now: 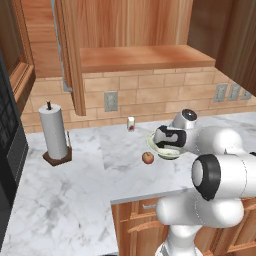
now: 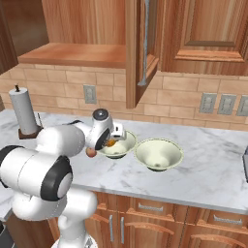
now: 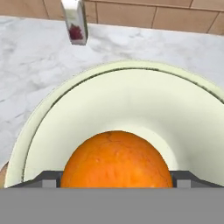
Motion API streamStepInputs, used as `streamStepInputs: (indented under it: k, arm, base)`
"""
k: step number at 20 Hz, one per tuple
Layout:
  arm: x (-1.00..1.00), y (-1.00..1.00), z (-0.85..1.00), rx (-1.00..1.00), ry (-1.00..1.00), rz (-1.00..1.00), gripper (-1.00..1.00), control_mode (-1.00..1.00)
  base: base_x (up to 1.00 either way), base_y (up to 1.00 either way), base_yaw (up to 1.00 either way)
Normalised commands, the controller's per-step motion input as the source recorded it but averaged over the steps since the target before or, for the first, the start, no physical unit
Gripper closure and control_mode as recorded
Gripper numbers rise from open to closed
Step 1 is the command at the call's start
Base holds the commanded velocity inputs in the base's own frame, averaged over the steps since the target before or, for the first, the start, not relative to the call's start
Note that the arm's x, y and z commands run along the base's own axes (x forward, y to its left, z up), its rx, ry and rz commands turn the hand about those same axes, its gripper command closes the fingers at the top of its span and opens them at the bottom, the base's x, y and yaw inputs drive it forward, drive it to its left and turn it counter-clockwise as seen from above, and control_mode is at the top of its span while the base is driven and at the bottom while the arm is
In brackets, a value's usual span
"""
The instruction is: Pick both bowls and place them on the counter. Then place the peach in one bowl and place the orange in the other bowl.
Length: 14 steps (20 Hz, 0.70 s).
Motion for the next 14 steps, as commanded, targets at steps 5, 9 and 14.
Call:
streamStepInputs:
  k: [5, 9, 14]
  arm:
    - [0.08, -0.25, -0.21, -0.01, 0.03, 0.00, 1.00, -1.00]
    - [0.00, -0.12, -0.13, 0.00, 0.01, 0.00, 1.00, -1.00]
    - [0.03, -0.01, -0.19, 0.00, 0.09, 0.00, 1.00, -1.00]
  base:
    - [0.00, 0.00, 0.00]
    - [0.00, 0.00, 0.00]
    - [0.00, 0.00, 0.00]
